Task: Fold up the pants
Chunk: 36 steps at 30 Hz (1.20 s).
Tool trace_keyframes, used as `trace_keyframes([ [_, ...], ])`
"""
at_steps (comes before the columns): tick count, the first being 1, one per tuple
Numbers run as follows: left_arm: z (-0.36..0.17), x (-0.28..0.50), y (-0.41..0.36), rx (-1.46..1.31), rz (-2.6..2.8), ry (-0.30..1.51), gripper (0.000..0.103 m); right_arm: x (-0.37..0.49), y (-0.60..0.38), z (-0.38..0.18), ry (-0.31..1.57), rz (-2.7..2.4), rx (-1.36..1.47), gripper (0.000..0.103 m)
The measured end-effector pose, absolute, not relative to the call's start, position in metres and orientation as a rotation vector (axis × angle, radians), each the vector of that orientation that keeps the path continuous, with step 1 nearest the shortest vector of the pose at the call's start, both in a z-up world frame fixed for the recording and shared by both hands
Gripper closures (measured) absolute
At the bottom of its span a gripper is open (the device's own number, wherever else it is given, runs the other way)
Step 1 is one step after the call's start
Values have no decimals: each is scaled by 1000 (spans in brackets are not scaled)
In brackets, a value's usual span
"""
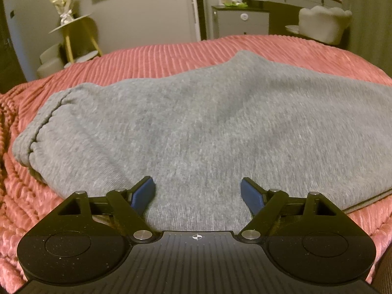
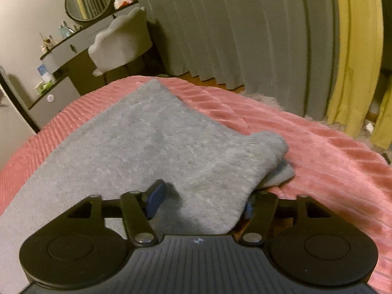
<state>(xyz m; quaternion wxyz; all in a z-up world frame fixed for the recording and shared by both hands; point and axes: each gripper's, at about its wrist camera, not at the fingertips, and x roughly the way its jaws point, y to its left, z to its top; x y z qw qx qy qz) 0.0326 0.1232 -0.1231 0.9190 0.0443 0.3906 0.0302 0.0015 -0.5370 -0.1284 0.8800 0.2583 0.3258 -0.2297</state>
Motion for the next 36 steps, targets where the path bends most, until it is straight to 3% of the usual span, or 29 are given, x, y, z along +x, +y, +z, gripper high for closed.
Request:
trace_keyframes([
  [2, -123, 33, 123, 91, 62, 803, 19, 4, -535, -128, 685, -453, 524, 19],
  [9, -123, 33, 122, 93, 61, 803, 19, 0, -546, -124, 655, -466, 658, 21],
  [12, -125, 33, 121, 101, 59, 804, 17, -10, -556, -126, 622, -475, 740, 42],
  [14, -125, 34, 120, 103, 59, 805, 17, -18, -563, -128, 618, -498, 775, 73],
  [17, -125, 34, 120, 103, 58, 805, 17, -29, -573, -133, 588, -494, 848, 87],
  [27, -126, 34, 119, 105, 58, 805, 17, -44, -566, -106, 423, -420, 833, 92],
  [36, -126, 34, 119, 106, 57, 807, 16, -40, -585, -148, 490, -446, 1022, 85],
])
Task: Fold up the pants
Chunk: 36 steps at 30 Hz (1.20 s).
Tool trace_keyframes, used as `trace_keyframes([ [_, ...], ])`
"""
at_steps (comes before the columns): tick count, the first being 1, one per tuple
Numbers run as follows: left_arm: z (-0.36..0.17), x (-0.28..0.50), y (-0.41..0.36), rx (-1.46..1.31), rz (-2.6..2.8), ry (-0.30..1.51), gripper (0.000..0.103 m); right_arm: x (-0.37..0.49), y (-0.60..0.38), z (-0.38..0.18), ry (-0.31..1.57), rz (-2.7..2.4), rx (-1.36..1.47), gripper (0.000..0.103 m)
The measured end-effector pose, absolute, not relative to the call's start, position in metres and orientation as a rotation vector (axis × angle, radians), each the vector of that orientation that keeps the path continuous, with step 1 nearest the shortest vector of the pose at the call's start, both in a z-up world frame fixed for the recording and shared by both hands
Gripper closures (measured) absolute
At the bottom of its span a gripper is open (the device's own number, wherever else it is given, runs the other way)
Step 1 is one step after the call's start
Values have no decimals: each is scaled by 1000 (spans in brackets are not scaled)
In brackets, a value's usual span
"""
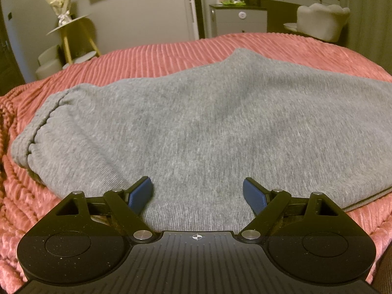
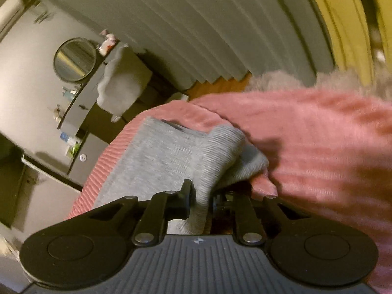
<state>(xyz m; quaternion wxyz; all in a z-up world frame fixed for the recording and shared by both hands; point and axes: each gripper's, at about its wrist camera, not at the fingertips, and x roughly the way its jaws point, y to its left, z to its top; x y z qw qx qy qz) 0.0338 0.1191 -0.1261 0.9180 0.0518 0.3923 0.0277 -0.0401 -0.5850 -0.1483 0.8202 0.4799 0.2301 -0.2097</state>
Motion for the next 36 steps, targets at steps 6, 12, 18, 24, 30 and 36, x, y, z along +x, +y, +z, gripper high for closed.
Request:
trace_keyframes([
  [6, -120, 34, 124, 73, 66, 810, 16, -50, -574, -131, 396, -426, 1008, 93],
  [12, -103, 30, 137, -26, 83, 806, 17, -47, -568, -115, 427, -425, 919, 93],
  [18, -87, 22, 150, -114, 88, 803, 16, -29, -564, -114, 524, -555, 909, 93],
  [24, -76, 14, 166, -205, 107, 774, 16, 0, -436, 1, 402, -259, 375, 93],
  [30, -75, 12, 170, -225, 117, 774, 16, 1, -239, -12, 498, 417, -80, 92],
  [36, -84, 11, 172, -241, 92, 810, 16, 13, -161, -103, 780, 594, -209, 87],
])
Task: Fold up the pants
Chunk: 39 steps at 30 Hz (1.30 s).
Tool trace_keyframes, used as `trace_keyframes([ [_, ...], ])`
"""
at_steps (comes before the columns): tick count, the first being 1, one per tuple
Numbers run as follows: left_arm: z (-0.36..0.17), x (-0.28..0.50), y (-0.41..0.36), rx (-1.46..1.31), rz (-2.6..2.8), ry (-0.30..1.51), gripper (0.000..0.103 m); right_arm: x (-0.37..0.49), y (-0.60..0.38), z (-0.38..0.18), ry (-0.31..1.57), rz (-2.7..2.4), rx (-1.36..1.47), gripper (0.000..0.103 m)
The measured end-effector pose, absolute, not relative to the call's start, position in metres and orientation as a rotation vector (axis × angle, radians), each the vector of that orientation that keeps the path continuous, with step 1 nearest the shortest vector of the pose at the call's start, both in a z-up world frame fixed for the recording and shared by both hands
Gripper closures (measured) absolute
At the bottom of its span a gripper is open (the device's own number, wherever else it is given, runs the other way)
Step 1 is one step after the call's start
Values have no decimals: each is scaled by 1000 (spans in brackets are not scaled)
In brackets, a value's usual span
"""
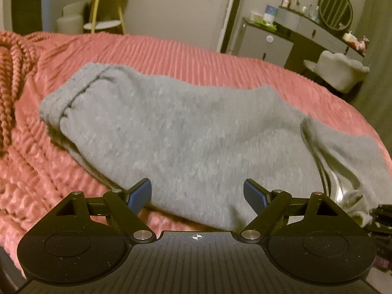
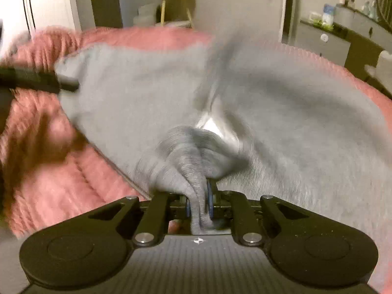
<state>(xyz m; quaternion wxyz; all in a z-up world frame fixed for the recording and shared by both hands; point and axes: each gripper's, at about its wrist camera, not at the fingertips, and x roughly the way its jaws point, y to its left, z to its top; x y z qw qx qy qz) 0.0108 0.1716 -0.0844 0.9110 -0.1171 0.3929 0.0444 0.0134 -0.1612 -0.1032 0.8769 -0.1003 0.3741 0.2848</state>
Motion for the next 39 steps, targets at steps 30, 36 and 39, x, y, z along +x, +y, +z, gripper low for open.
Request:
trace_keyframes([
  [30, -86, 36, 95, -270, -329, 880, 8, 9, -245, -37, 641, 600, 371, 13],
  [36, -100, 49, 59, -297, -406, 944, 13, 0, -263, -56, 641, 339, 406, 13],
  [39, -101, 52, 43, -303, -457, 958, 21, 4, -260, -65, 676, 275, 382, 13],
])
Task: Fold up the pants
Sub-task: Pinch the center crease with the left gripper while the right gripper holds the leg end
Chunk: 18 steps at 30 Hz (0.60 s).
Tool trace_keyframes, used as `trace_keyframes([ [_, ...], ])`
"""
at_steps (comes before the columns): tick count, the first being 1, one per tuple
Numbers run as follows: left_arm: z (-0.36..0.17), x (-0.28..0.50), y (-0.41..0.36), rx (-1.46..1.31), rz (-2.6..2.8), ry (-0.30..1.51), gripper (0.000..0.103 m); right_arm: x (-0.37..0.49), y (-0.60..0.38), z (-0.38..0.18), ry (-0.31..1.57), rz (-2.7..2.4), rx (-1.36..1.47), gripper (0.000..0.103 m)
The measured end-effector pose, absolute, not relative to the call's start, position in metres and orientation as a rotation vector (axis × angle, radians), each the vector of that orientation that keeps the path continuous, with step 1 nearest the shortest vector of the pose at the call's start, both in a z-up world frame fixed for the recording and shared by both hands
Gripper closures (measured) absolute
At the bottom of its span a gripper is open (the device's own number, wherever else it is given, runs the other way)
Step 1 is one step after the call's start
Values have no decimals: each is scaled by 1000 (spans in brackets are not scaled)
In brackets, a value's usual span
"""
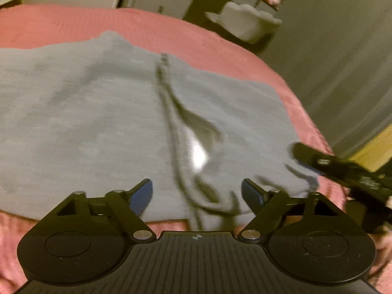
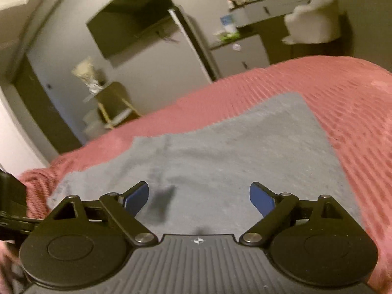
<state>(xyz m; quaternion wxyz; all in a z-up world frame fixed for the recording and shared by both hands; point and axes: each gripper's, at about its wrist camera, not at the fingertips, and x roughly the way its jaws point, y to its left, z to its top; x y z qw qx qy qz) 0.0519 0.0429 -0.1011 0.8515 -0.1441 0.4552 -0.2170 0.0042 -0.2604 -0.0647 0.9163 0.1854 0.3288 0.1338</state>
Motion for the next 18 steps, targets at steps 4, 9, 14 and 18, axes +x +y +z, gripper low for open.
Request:
trace_keyframes([
  [4, -109, 63, 28, -297, -453, 985, 51, 2, -264, -69, 671, 246, 403, 13],
  [9, -115, 65, 33, -296, -421, 983, 87, -6, -285, -79, 657, 156, 467, 13],
  [14, -114, 54, 45, -311, -414, 961, 91, -24, -312, -86, 662, 113, 611, 13],
  [18, -105, 46, 40, -311, -415, 932, 91, -42, -332, -89, 656, 63, 735, 12],
])
